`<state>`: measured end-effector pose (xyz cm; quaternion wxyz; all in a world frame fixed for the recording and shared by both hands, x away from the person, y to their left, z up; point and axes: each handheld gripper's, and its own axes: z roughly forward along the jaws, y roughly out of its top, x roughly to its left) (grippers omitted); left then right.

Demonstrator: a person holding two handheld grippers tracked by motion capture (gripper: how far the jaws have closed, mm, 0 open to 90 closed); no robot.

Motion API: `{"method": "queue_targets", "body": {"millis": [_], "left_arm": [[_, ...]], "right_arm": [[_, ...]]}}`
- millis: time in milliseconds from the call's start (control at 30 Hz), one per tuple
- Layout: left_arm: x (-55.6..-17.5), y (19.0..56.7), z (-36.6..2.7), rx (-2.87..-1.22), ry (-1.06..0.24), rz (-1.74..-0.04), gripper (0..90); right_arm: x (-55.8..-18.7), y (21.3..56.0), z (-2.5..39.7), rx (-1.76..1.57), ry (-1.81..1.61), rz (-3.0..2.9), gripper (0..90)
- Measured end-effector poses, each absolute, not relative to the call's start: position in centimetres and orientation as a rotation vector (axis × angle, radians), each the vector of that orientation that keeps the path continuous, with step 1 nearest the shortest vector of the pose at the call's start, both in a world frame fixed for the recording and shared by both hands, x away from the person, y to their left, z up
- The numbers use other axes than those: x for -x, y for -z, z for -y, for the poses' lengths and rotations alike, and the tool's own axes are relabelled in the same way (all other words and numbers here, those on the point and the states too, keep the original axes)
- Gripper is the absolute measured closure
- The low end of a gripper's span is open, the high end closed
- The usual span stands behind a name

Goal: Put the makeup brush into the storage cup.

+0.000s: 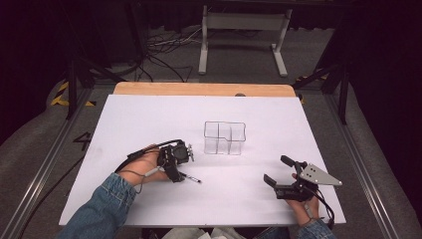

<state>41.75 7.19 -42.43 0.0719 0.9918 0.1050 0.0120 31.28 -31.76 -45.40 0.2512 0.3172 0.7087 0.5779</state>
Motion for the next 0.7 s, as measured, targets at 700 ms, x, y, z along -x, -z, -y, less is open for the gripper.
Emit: {"method": "queue_targets", "body": {"millis": [700], "left_arm": [[-41.7,42.21,-7.39,-2.996,0.003,-0.321,71.6]], "right_arm": [[-31.36,45.54,31.58,-0.848,-1.565,-1.962,15.3]]}}
